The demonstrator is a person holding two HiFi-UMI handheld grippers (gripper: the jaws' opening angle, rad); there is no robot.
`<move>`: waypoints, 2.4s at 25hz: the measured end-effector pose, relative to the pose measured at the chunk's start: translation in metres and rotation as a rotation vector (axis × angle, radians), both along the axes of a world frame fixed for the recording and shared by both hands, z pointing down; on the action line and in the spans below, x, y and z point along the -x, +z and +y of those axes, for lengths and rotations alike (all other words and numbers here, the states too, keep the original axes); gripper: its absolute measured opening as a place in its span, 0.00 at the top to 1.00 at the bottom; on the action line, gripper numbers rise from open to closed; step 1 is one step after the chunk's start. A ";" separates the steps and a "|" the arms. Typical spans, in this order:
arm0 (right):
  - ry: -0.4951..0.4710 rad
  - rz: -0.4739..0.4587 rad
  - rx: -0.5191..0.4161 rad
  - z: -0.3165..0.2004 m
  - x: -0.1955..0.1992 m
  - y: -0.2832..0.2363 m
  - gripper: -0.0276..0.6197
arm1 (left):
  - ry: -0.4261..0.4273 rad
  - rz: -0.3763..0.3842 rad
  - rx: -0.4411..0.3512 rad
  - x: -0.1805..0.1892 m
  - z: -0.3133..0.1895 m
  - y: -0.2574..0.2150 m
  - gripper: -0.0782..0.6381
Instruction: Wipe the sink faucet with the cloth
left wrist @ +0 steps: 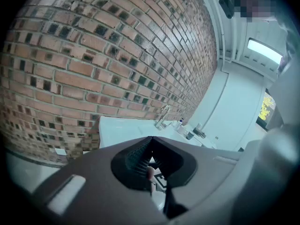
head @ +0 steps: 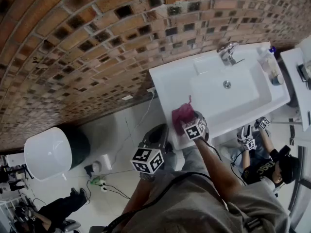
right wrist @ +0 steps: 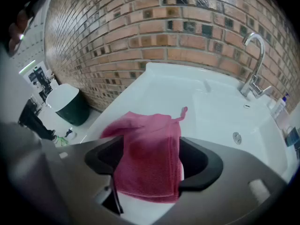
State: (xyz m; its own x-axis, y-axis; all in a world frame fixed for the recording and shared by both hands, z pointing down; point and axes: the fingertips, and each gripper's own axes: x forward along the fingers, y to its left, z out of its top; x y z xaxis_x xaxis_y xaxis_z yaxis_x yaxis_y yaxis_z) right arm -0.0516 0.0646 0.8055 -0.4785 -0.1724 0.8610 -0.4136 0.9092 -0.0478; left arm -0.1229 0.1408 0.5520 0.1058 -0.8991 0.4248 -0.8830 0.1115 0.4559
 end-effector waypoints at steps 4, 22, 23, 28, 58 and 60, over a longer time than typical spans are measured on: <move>0.007 -0.001 0.028 0.004 0.003 0.021 0.38 | 0.009 0.006 0.002 -0.001 -0.008 0.003 0.87; 0.306 -0.385 -0.016 -0.141 -0.073 -0.148 0.83 | 0.168 -0.103 0.042 -0.047 -0.144 -0.007 0.86; 0.322 -0.417 -0.039 -0.160 -0.080 -0.165 0.83 | 0.179 -0.119 0.034 -0.053 -0.159 -0.012 0.86; 0.385 -0.456 -0.126 -0.247 -0.096 -0.213 0.83 | 0.221 -0.152 0.019 -0.074 -0.220 -0.023 0.86; 0.554 -0.407 -0.295 -0.381 -0.047 -0.248 0.85 | 0.393 -0.102 -0.010 -0.049 -0.295 -0.038 0.86; 0.507 -0.384 -0.305 -0.363 -0.033 -0.236 0.85 | 0.392 -0.099 -0.009 -0.047 -0.294 -0.037 0.86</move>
State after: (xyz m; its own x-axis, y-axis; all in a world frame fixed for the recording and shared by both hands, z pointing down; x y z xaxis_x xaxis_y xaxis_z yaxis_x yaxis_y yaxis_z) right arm -0.0182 -0.2989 0.5696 -0.5360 -0.6614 0.5247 -0.7945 0.6052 -0.0488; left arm -0.0762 -0.1532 0.5147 0.4006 -0.8024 0.4424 -0.8975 -0.2463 0.3659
